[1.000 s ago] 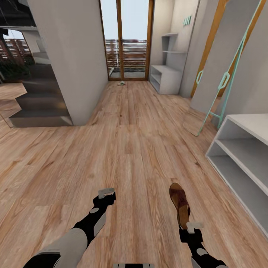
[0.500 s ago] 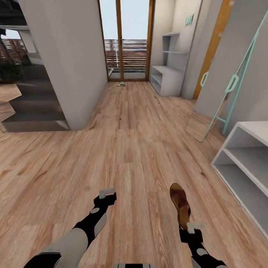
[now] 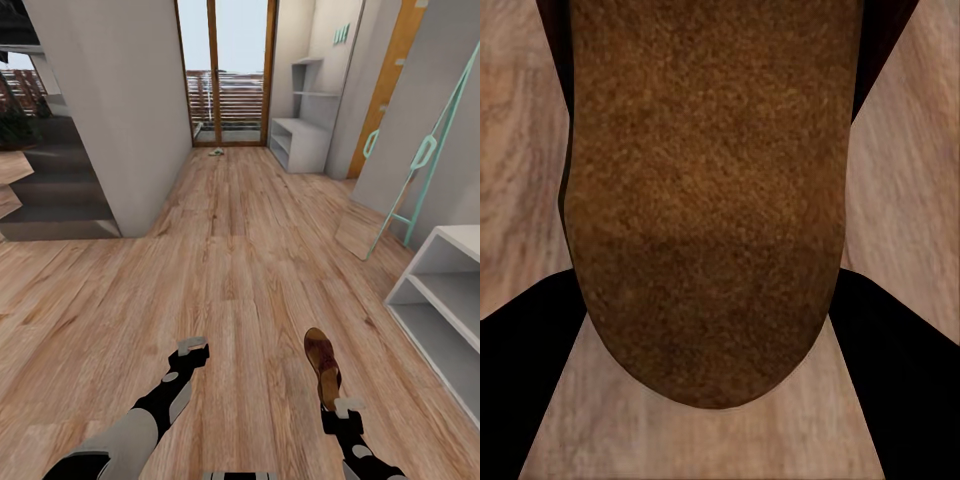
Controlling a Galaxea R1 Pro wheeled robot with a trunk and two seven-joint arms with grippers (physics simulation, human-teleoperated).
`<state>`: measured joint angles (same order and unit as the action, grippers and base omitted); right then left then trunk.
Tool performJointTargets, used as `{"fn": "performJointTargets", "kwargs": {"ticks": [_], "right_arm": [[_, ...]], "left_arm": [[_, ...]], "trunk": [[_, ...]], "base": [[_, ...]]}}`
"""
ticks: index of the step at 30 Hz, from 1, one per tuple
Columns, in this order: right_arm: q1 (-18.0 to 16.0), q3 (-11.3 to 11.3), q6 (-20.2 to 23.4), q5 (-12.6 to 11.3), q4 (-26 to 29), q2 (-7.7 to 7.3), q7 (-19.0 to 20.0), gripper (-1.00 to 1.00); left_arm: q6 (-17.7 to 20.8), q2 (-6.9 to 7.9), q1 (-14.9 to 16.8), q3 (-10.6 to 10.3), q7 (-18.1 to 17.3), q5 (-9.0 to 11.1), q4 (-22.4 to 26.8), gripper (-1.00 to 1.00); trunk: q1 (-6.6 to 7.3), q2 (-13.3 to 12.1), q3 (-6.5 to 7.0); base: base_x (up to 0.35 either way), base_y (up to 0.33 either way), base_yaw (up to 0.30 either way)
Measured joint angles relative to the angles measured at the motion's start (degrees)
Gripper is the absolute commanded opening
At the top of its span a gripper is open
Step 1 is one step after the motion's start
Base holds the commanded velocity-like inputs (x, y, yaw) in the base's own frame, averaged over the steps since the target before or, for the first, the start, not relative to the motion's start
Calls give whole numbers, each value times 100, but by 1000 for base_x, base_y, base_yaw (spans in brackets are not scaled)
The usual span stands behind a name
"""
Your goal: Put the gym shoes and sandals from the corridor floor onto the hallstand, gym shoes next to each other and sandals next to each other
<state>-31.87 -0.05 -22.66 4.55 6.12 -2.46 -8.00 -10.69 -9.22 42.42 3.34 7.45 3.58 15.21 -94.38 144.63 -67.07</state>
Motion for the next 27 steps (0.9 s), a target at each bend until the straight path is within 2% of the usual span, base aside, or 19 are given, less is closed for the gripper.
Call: {"fn": "performJointTargets", "kwargs": {"ticks": [12,15,18,27], "right_arm": [[0,8,0,-1,0,58,7,-100],[0,14,1,1,0,116,10,-100],[0,20,1,3,0,240,12,-100],[0,-5,-1,3,0,277,15,-100]], "left_arm": [[6,-2,0,20,17,2,-4,100],[4,1,0,59,21,5,-4,100],[-6,2,0,163,13,4,-3,100],[-23,3,0,199,1,-5,26,100]], "trunk": [[-1,0,0],[-1,0,0],[-1,0,0],[-1,0,0]], "base": [[128,0,0],[30,0,0],[49,0,0],[54,0,0]]}}
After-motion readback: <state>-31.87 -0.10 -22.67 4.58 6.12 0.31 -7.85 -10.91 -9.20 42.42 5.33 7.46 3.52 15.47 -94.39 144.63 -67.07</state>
